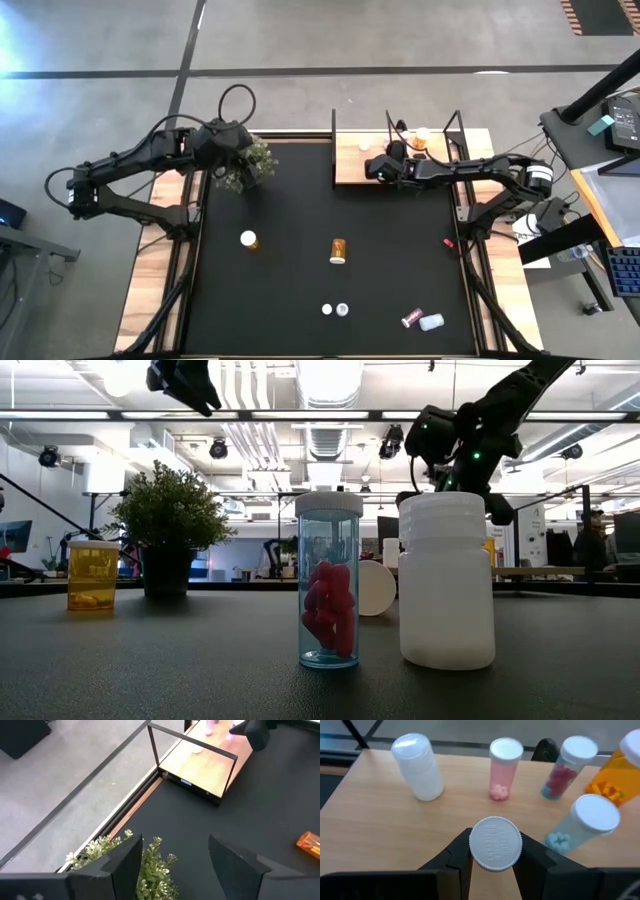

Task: Pick and place medicine bottles onto shelf by color
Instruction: Put the left pink pill bottle on the shelf aligned with the other pink pill bottle

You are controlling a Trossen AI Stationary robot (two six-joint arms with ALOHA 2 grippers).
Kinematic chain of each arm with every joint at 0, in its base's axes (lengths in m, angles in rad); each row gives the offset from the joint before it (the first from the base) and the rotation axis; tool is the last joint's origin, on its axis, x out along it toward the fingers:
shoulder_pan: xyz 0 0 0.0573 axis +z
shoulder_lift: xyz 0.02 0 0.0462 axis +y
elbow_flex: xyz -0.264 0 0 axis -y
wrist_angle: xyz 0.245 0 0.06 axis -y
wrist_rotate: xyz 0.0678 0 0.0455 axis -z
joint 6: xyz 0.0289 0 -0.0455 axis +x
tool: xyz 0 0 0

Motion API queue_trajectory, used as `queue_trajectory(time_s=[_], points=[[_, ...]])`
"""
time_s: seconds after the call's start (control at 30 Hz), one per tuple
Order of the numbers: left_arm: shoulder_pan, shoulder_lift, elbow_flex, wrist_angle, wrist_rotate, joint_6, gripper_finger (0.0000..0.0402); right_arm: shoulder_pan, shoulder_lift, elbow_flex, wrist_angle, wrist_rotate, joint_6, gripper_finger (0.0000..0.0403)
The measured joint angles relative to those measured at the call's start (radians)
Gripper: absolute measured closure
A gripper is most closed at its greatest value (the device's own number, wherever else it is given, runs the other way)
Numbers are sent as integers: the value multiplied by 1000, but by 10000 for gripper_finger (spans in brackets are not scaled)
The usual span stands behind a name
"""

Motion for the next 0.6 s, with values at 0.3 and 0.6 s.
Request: queue_trajectory(time_s=[0.3, 0.6], points=[[11, 2, 0, 1, 1, 17, 191, -3, 5, 0, 13, -48, -82, 296], [22, 5, 0, 1, 2, 24, 191, -26, 5, 68, -41, -154, -93, 299]])
